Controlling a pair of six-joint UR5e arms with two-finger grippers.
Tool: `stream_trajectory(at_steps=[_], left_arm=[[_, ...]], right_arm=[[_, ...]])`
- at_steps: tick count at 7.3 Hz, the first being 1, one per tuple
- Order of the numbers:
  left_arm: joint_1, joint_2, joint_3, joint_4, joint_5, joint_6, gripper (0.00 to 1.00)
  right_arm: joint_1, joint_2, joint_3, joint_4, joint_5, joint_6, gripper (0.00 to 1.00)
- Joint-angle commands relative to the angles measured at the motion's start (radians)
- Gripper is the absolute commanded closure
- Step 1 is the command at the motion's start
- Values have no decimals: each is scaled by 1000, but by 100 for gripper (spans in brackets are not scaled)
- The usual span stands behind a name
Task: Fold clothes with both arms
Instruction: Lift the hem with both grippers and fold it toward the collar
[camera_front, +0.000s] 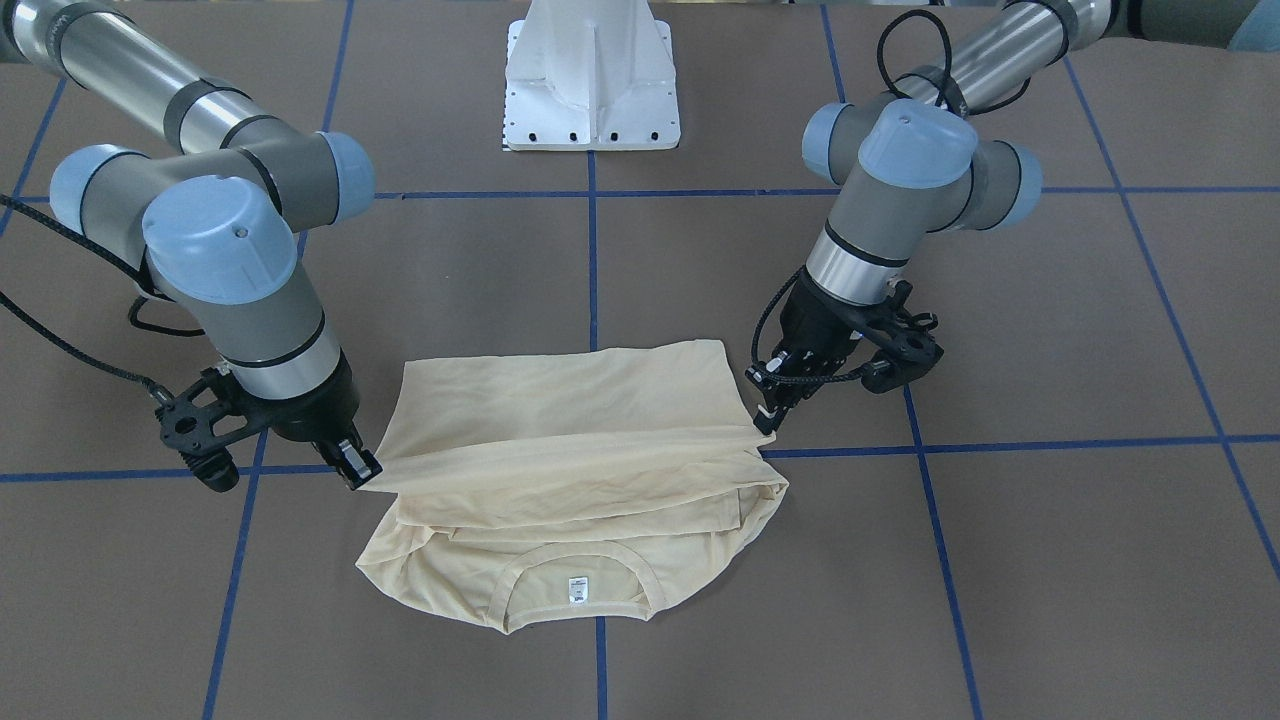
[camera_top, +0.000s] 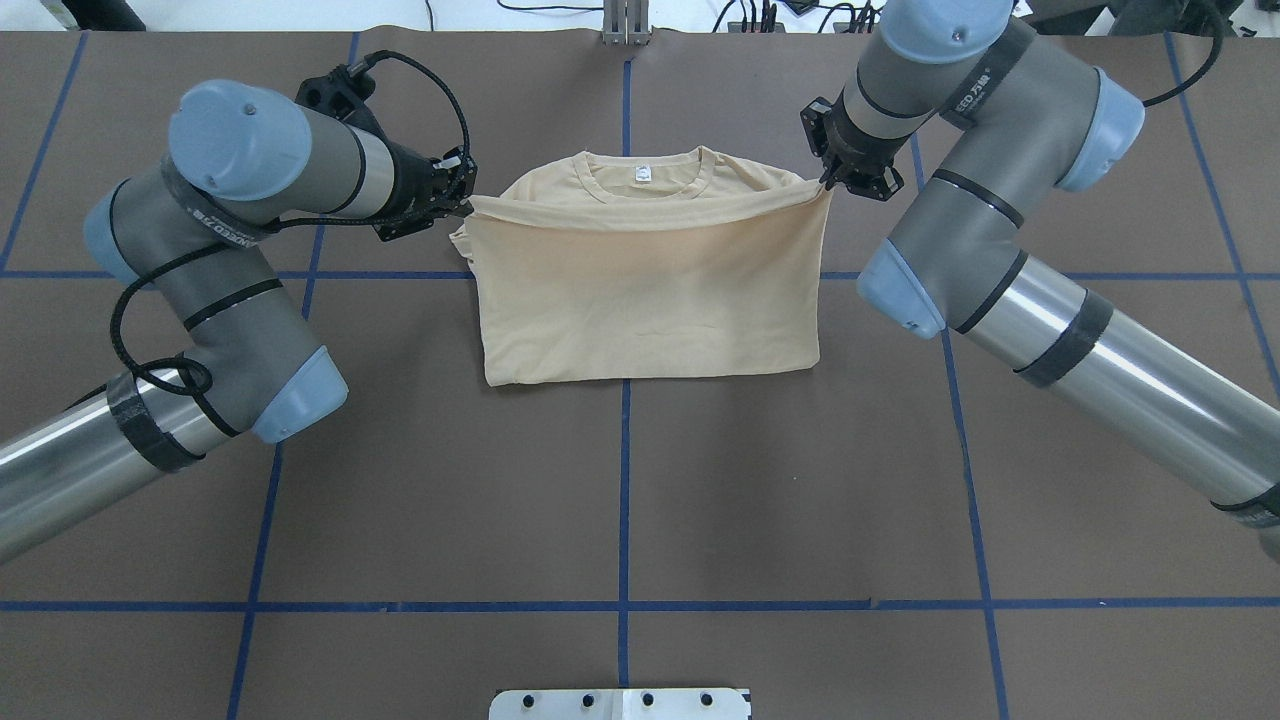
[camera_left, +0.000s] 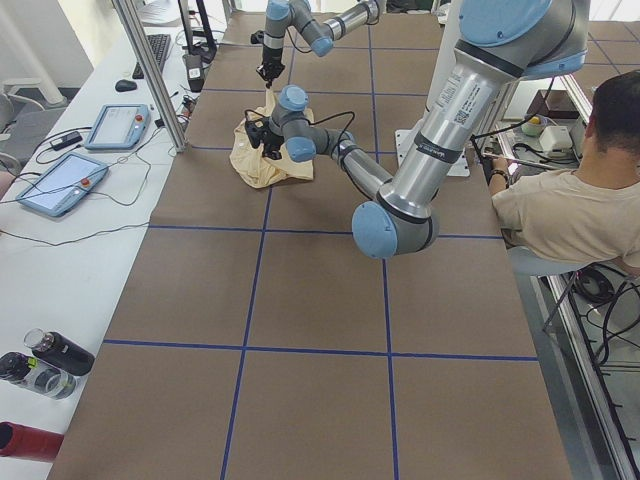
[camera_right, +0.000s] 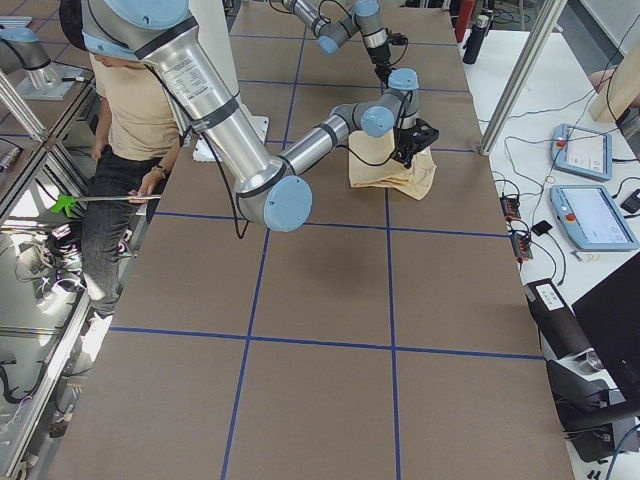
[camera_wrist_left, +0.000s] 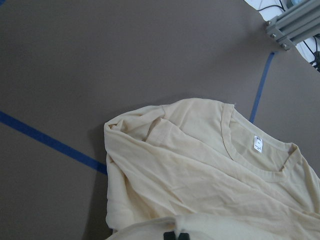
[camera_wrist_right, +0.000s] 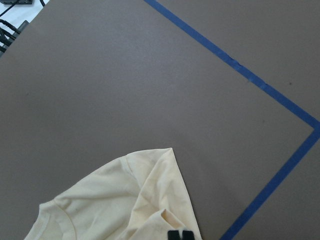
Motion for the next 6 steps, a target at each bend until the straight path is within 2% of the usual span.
stream_trajectory(at_steps=[1, 3, 6], left_arm=[[-13, -65, 97, -6, 2, 4, 100], [-13, -95, 222, -102, 8, 4, 100], [-13, -104, 270, -125, 8, 4, 100]], right_arm=[[-1, 36, -115, 73, -34, -22, 100], [-10, 78, -216, 103, -66, -54, 100], [-45, 83, -272, 155, -101, -68, 100]])
